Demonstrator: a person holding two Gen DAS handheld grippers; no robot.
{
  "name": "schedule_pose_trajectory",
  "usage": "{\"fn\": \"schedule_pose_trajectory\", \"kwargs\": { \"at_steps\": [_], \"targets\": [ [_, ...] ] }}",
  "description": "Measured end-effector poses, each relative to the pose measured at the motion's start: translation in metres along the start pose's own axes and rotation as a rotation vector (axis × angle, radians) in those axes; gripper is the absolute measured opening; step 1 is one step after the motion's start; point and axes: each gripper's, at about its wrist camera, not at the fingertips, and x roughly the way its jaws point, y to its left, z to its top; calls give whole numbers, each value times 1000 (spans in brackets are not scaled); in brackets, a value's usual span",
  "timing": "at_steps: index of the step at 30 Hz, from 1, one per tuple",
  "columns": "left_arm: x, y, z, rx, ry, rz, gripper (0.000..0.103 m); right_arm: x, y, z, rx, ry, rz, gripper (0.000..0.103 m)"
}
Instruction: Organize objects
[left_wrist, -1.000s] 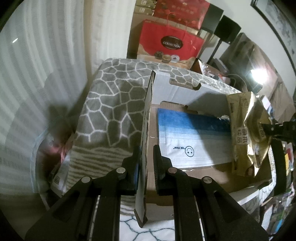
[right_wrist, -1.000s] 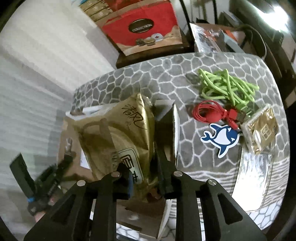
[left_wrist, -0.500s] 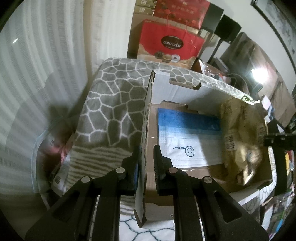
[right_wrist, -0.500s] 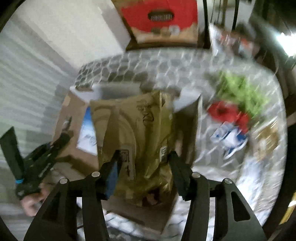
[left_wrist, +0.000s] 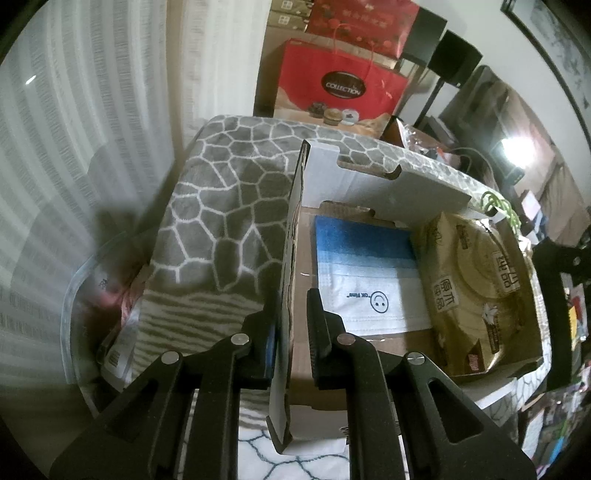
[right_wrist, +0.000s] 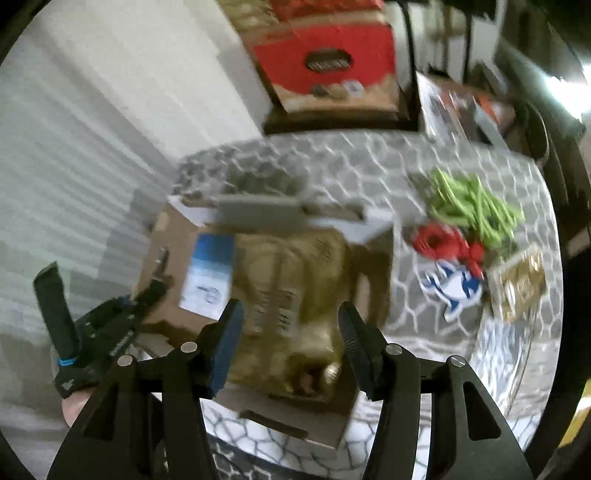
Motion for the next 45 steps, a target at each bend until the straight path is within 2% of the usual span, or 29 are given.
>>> {"fn": "schedule_pose_trajectory", "kwargs": {
  "at_steps": [2,4,6,13,16,20,22,24,27,29,30,32,34,36,41,45],
  "targets": [
    [1,1,0,1,1,1,12,1,13,1,-41,-22,35,55],
    [1,1,0,1,2,0,12,6,20,0,-45,-12,84,36],
    [0,1,0,1,1,2,12,18,25,0,-31,20,138,26],
    [1,1,0,0,0,2,12,53,54,-4,-65,73,192,25],
    [1,1,1,0,0,2,12,69,67,-7,-87,94,170,25],
    [1,2,0,1,1,3,12,89,68,-13,-76,112,94,25],
    [1,2,1,6,1,8,12,93,62,-15,-72,102,49,15],
    [1,3,1,8,3,10,12,90,53,-12,-52,74,-4,10],
    [2,3,0,7,4,16,12,83,37,-5,-9,46,-63,9],
    [3,3,1,10,4,21,12,82,29,-2,19,44,-51,8],
    [3,3,1,11,4,22,12,82,26,-2,24,50,-39,8],
    [4,1,0,9,4,21,12,79,25,-2,16,48,-15,18],
    [4,1,0,10,4,22,12,74,29,-3,4,40,26,37],
    [4,1,0,11,4,24,12,64,37,-3,-31,27,40,45],
    [4,1,0,10,3,24,12,32,42,-3,-85,-14,49,52],
    [4,2,1,3,6,23,12,8,25,-1,-77,-38,28,57]
  ]
}}
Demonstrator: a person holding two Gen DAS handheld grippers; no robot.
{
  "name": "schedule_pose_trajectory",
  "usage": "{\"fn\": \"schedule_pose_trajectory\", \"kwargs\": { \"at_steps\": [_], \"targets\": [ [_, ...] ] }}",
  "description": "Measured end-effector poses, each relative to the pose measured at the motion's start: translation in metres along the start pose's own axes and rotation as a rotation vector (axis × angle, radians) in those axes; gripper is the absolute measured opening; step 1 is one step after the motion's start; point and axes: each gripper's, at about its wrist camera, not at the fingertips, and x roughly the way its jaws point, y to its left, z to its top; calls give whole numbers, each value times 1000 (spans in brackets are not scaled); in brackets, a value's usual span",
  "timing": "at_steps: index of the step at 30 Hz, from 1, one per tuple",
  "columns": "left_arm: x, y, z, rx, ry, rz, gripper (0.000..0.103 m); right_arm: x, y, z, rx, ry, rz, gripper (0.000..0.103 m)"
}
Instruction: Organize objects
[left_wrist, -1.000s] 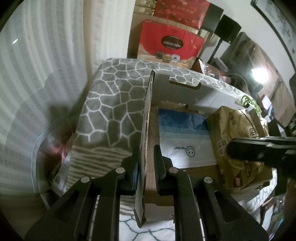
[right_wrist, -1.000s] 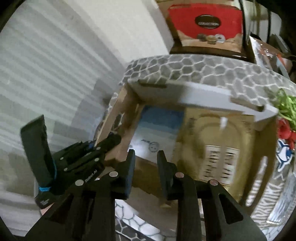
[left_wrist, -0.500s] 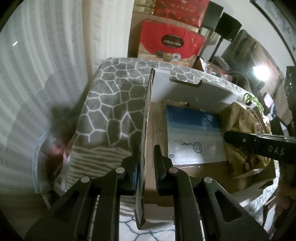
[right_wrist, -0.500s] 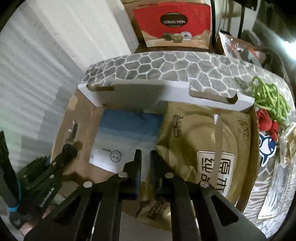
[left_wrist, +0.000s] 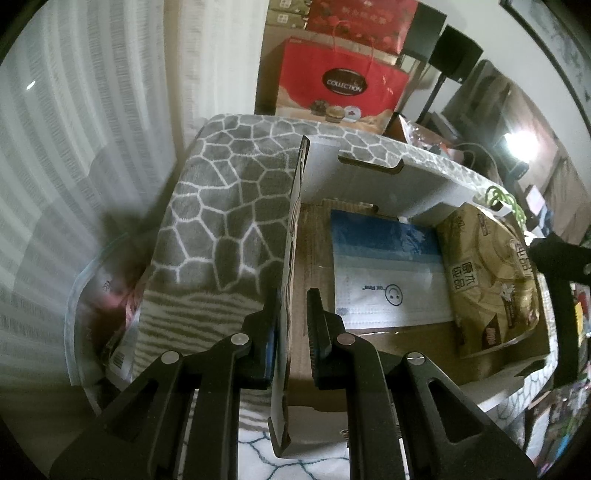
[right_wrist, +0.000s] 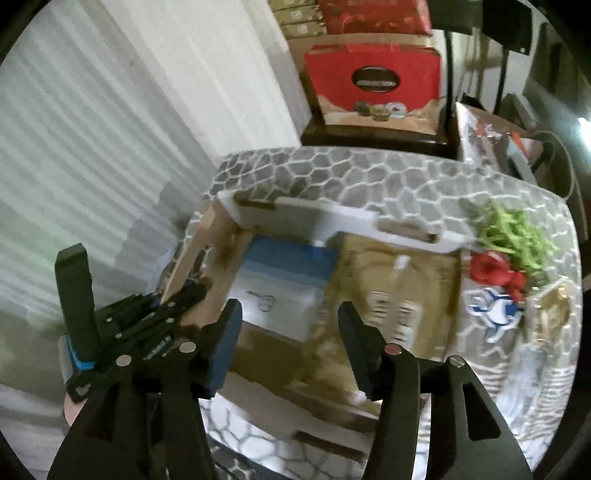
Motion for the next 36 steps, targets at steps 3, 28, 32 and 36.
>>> {"fn": "schedule_pose_trajectory", "kwargs": {
  "at_steps": [3,28,32,36],
  "targets": [
    [-1,-1,0,-10,4,-6,13,-18,-22,-3,7,-18,-60,62],
    [1,-5,0,1,6,25,13,-41,-212,-23,261,-19,-327,76],
    [4,-6,-1,5,11,32,13,-36,-227,-25,280,-22,-350,82],
    [6,-5,-1,-1,12,31,13,-26,-238,-29,307,0,-332,82]
  ]
}}
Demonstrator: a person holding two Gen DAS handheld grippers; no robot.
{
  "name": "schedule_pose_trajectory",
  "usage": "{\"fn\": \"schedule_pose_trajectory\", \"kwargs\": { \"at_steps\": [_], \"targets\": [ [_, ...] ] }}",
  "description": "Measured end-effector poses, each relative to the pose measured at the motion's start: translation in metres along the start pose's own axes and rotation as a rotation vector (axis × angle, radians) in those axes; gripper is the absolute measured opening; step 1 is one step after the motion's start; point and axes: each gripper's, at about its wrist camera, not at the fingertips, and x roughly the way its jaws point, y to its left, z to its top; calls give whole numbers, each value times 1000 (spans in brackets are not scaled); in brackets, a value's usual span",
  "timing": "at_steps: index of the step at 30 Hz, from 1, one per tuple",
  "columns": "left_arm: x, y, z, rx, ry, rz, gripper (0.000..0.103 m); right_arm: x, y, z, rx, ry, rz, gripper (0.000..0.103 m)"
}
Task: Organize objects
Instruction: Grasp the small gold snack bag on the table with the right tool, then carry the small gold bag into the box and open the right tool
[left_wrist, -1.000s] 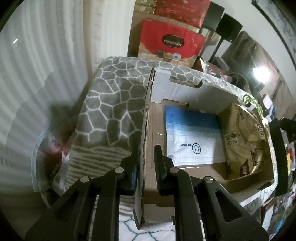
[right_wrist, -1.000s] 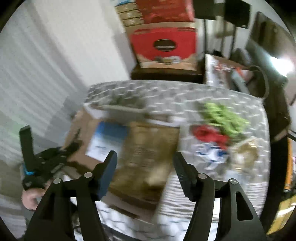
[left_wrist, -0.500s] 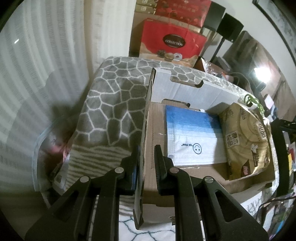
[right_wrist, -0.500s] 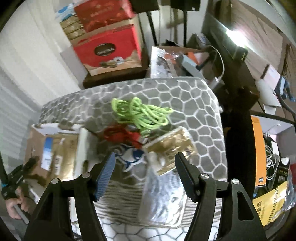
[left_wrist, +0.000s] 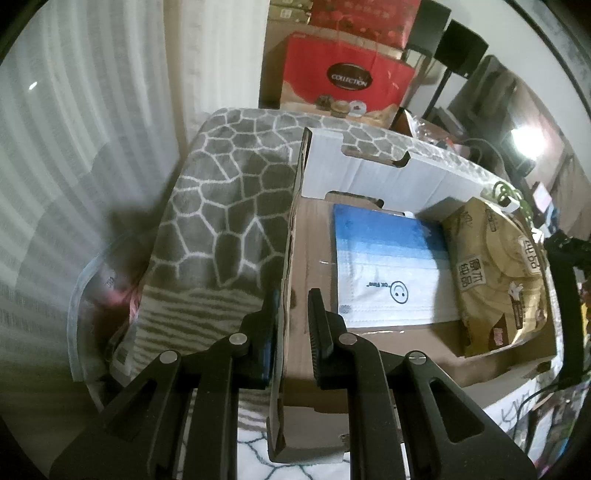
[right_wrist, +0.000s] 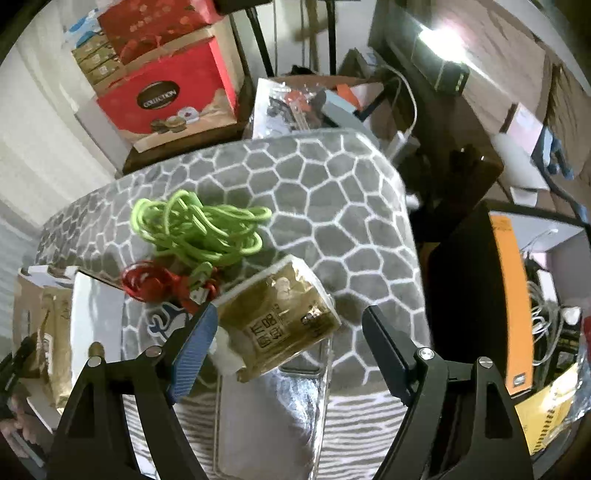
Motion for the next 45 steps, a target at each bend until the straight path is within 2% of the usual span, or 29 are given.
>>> {"fn": "schedule_pose_trajectory", "kwargs": {
  "at_steps": [6,12,22,23,25,26,28,30,33,35,37,45],
  "targets": [
    [0,0,-1,-3,0,-2,13,3,4,-7,-2,-12,87,84],
    [-1,-2,-3,-6,-2,-2,13,14,6,-7,19,19,78,87],
    [-1,-1,-3,-5,-2,-1,15,15,19,-11,-31,11,23,86],
    [-1,-1,-3,-5,-1,-2,15,16,20,-11,-45,4,13,85],
    [-1,-2,-3,-4,0,-4,15,15,22,-13,-71,-13,-3,74],
    [-1,-2,-2,-5,0,-3,15,14,22,-14,-75,-16,-5,72],
    [-1,-2,-2,-6,1,-3,15,11,20,-15,-65,-14,21,61],
    [-1,-2,-3,-7,1,-3,15,7,17,-16,-54,-21,24,58],
    [-1,-2,-3,-8,0,-4,16,-5,13,-16,-40,-48,33,48],
    [-1,-2,-3,-10,1,-4,15,-14,13,-16,-38,-62,56,47],
    [-1,-2,-3,-13,1,-6,16,-21,15,-17,-47,-77,69,42],
    [-1,-2,-2,-19,2,-14,15,-57,36,-24,-68,-126,152,39]
  ]
}}
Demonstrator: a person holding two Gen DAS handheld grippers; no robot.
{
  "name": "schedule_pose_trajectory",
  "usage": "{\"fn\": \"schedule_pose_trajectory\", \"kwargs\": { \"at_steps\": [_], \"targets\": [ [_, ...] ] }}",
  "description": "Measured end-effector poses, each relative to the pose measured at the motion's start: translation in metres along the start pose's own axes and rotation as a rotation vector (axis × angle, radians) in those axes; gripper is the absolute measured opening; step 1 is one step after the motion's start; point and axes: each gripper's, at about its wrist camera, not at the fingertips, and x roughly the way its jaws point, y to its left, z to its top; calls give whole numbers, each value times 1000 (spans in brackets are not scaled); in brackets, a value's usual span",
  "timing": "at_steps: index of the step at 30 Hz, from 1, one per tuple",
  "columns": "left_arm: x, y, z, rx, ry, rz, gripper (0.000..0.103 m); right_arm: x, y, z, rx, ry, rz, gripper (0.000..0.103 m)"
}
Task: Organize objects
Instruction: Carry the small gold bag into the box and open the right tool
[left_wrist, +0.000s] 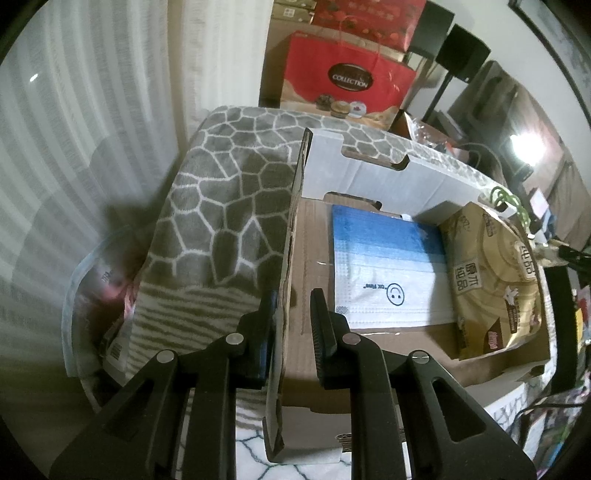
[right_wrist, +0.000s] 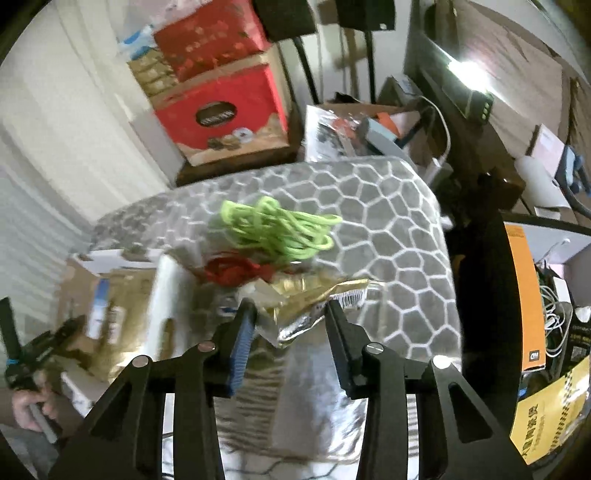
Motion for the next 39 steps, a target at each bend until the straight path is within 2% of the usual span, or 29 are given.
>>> {"fn": "schedule_pose_trajectory", "kwargs": {
  "at_steps": [9,17,23,29,33,36,39],
  "targets": [
    [1,2,1,-9,0,-6,15,-39,59,1,-87,-57,118,39],
    [1,3,1,-10,1,-6,15,-43,118,8,-184,-67,202,39],
    [2,4,2,-12,2,-8,15,-20,164,6,-250,-55,260,39],
    [2,4,2,-13,3,-8,15,21,204,0,-317,-34,316,39],
    [2,4,2,-13,3,-8,15,49,216,-4,-341,-8,336,40],
    [2,4,2,-12,2,-7,15,71,219,-7,-361,38,323,43],
    [2,4,2,-13,2,-8,15,80,215,-11,-363,74,312,58]
  ]
}}
